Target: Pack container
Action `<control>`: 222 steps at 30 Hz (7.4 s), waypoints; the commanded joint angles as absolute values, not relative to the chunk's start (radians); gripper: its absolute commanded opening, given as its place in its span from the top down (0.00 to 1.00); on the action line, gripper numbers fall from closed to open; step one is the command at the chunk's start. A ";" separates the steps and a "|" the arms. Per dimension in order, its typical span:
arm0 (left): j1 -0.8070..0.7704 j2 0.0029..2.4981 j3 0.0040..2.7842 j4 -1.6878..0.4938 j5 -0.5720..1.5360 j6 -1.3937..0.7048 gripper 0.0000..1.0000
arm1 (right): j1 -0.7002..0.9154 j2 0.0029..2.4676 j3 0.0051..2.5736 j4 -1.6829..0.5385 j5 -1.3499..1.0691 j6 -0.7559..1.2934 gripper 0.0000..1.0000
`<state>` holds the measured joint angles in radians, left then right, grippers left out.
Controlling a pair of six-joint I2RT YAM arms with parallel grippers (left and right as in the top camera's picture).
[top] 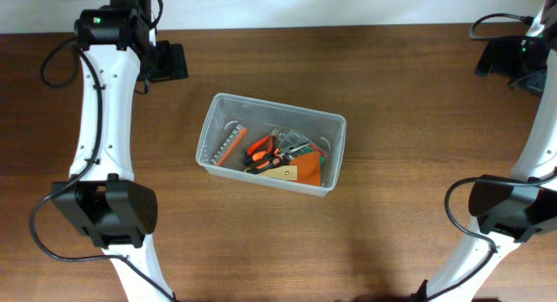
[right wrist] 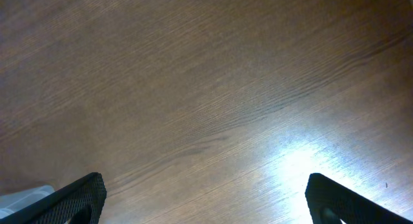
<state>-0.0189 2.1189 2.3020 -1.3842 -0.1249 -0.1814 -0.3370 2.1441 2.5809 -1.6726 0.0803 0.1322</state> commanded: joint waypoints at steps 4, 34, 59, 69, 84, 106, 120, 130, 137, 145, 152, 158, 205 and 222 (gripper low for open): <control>-0.015 2.111 2.321 -1.385 -0.136 -0.197 0.01 | -0.338 2.106 2.591 -1.671 0.079 0.140 0.01; -0.015 2.111 2.321 -1.385 -0.136 -0.197 0.01 | -0.013 0.812 1.747 -1.284 0.075 0.121 0.01; -0.015 2.111 2.321 -1.385 -0.136 -0.197 0.01 | -0.013 0.080 0.363 -0.200 -0.071 0.140 0.01; -0.015 2.111 2.321 -1.385 -0.136 -0.197 0.01 | -0.013 0.023 0.181 -0.110 -0.070 0.167 0.02; -0.015 2.111 2.321 -1.385 -0.136 -0.197 0.01 | -0.013 0.003 0.006 0.042 -0.066 0.174 0.01; -0.015 2.111 2.321 -1.385 -0.136 -0.197 0.01 | -0.013 0.006 0.006 -0.074 -0.049 0.105 0.01; -0.015 2.111 2.321 -1.385 -0.136 -0.197 0.01 | -0.013 0.007 0.006 -0.074 -0.049 0.105 0.01; -0.015 2.111 2.321 -1.385 -0.137 -0.197 0.01 | -0.013 0.007 0.006 -0.074 -0.049 0.105 0.01; -0.015 1.982 2.321 -1.384 -0.169 -0.186 0.01 | -0.013 0.007 0.006 -0.074 -0.049 0.105 0.01; -0.015 1.619 2.321 -1.368 -0.207 -0.186 0.01 | -0.013 0.007 0.006 -0.074 -0.049 0.105 0.01; -0.015 1.278 2.290 -1.377 -0.232 -0.186 0.01 | -0.013 0.007 0.006 -0.074 -0.049 0.105 0.01; -0.014 1.040 2.134 -1.377 -0.237 -0.186 0.01 | -0.013 0.007 0.006 -0.074 -0.049 0.105 0.01; 0.051 0.010 0.237 -0.671 -0.102 -0.189 0.01 | -0.013 0.007 0.006 -0.074 -0.049 0.105 0.01; 0.051 0.006 0.161 -0.523 -0.173 -0.023 0.01 | -0.013 0.007 0.006 -0.074 -0.049 0.105 0.01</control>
<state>0.0456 0.0193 0.1726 -0.5320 -0.1539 -0.1406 -0.0223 0.0158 0.0101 -0.0677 -0.0505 0.1051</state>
